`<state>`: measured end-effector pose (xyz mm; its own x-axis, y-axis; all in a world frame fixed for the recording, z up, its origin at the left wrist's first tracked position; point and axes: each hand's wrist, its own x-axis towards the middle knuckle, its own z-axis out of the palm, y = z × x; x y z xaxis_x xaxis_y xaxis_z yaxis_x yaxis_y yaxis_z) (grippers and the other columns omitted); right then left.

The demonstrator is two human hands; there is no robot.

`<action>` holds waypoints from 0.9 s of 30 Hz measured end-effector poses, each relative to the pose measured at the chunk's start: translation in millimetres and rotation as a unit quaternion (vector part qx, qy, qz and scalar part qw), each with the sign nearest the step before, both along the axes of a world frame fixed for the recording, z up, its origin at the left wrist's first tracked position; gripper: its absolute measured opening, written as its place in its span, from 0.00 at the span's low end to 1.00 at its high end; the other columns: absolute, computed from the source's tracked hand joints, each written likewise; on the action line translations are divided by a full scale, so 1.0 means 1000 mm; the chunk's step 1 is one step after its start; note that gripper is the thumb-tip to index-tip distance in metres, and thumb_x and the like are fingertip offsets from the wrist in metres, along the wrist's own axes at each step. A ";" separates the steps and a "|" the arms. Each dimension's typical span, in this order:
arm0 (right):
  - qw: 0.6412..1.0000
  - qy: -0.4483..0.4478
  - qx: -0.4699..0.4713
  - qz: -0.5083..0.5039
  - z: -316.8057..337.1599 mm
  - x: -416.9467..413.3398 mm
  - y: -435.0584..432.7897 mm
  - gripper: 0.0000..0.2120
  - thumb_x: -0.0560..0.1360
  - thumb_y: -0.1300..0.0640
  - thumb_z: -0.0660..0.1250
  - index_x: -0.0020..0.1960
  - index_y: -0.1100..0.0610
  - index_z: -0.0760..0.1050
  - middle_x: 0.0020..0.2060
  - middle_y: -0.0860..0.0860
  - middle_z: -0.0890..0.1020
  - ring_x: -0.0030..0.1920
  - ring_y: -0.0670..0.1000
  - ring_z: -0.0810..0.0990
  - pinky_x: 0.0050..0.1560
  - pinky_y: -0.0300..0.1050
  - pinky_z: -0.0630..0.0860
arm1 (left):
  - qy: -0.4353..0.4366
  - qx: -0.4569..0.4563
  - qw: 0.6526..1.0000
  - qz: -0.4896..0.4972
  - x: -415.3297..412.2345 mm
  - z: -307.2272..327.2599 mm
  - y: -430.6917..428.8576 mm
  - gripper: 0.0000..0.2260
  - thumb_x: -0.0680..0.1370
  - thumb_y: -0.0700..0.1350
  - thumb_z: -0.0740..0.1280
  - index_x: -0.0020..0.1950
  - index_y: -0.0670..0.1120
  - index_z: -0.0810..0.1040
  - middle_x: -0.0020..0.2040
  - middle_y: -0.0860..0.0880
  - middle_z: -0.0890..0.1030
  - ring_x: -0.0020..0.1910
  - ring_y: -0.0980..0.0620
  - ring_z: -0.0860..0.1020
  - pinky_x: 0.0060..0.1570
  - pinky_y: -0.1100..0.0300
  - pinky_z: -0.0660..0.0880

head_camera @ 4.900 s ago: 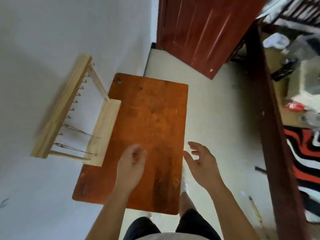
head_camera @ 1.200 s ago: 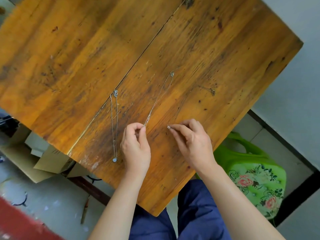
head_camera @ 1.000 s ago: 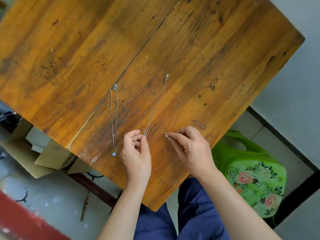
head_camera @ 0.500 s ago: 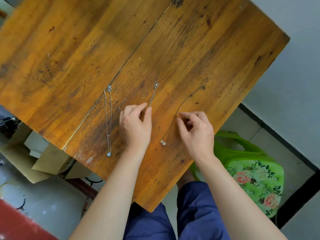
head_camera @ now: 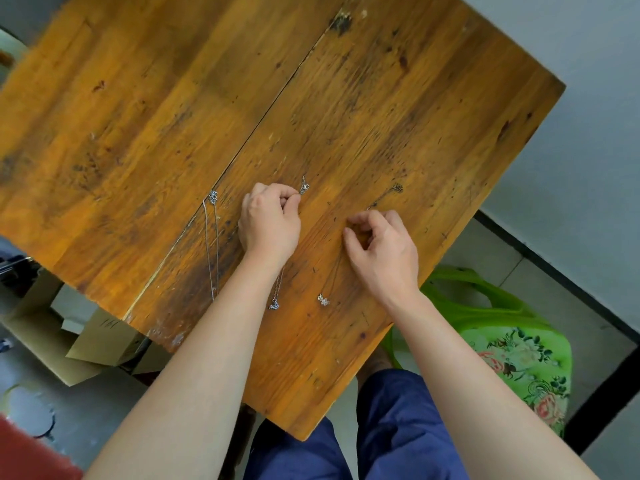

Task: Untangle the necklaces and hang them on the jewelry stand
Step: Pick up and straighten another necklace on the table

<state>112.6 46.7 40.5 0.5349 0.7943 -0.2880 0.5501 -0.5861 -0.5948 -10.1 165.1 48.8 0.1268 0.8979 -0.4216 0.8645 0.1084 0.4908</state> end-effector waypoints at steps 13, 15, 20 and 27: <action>0.993 0.113 0.033 0.021 0.007 0.003 0.035 0.08 0.78 0.52 0.70 0.57 0.51 0.81 0.46 0.46 0.78 0.41 0.45 0.76 0.45 0.40 0.74 | -0.187 -0.124 0.968 0.111 -0.023 0.024 0.026 0.04 0.80 0.45 0.68 0.52 0.50 0.82 0.52 0.55 0.82 0.55 0.59 0.77 0.55 0.65 0.70; 0.989 0.144 0.026 0.029 0.005 0.000 0.044 0.08 0.78 0.51 0.70 0.56 0.49 0.82 0.45 0.46 0.80 0.41 0.46 0.79 0.46 0.40 0.76 | -0.188 -0.128 0.969 0.101 -0.025 0.025 0.029 0.05 0.80 0.46 0.68 0.52 0.50 0.83 0.52 0.55 0.82 0.55 0.59 0.78 0.55 0.65 0.72; 0.953 0.295 -0.020 0.068 0.001 -0.010 0.060 0.11 0.78 0.50 0.71 0.60 0.49 0.81 0.44 0.47 0.84 0.29 0.42 0.82 0.39 0.32 0.77 | -0.189 -0.124 0.971 0.076 -0.030 0.028 0.033 0.06 0.79 0.46 0.68 0.53 0.48 0.84 0.54 0.53 0.83 0.56 0.59 0.78 0.57 0.63 0.72; 0.950 0.301 -0.032 0.082 -0.001 -0.022 0.066 0.06 0.79 0.50 0.70 0.52 0.50 0.84 0.43 0.45 0.86 0.29 0.43 0.82 0.42 0.38 0.79 | -0.192 -0.115 0.972 0.069 -0.032 0.029 0.036 0.04 0.79 0.47 0.68 0.51 0.52 0.83 0.54 0.55 0.82 0.57 0.60 0.77 0.57 0.64 0.71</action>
<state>90.4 112.3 39.7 0.1292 0.8232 -0.5529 0.2090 -0.5676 -0.7963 -42.6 201.1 77.7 0.1994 0.8052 -0.5585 0.5913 0.3556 0.7238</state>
